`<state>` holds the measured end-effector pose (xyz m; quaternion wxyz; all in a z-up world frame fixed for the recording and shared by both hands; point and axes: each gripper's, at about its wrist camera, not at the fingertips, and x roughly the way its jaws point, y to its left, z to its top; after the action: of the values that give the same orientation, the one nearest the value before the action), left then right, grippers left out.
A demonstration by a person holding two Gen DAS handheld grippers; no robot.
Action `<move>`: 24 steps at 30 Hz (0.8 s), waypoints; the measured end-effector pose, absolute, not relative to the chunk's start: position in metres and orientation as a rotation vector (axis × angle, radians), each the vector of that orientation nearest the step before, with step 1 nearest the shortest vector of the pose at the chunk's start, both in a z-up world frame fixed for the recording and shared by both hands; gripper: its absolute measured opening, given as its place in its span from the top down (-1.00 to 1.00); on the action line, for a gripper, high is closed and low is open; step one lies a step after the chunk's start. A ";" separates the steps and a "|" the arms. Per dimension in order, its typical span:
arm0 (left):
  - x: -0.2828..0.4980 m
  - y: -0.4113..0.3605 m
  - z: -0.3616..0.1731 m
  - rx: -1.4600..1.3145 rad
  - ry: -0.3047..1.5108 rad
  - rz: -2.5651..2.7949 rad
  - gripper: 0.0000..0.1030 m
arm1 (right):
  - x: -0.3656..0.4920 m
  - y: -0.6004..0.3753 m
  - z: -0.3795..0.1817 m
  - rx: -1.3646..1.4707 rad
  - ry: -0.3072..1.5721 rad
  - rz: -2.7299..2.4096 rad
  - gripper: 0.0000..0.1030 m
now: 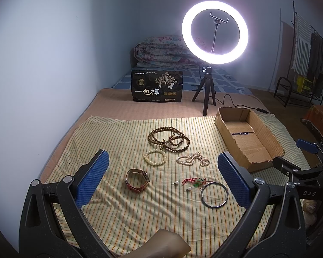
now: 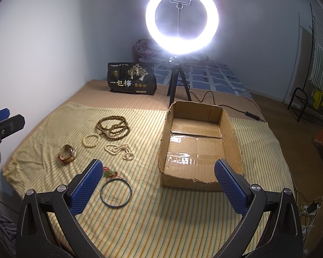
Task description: Organize jewelry
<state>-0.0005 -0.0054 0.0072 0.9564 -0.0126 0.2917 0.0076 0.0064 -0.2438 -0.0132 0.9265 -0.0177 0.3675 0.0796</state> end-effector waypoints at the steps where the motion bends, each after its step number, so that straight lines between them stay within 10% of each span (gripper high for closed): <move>1: -0.001 -0.005 0.007 -0.025 0.590 0.015 -0.99 | 0.006 -0.244 -0.013 -0.037 0.754 0.164 -0.99; 24: 0.010 0.016 -0.009 -0.031 0.661 0.068 -0.99 | 0.012 -0.238 -0.031 -0.073 0.814 0.184 -0.99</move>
<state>0.0104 0.0159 -0.0085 0.9451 -0.0152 0.3246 0.0335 0.0117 -0.2377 -0.0310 0.9136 -0.0354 0.3950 0.0893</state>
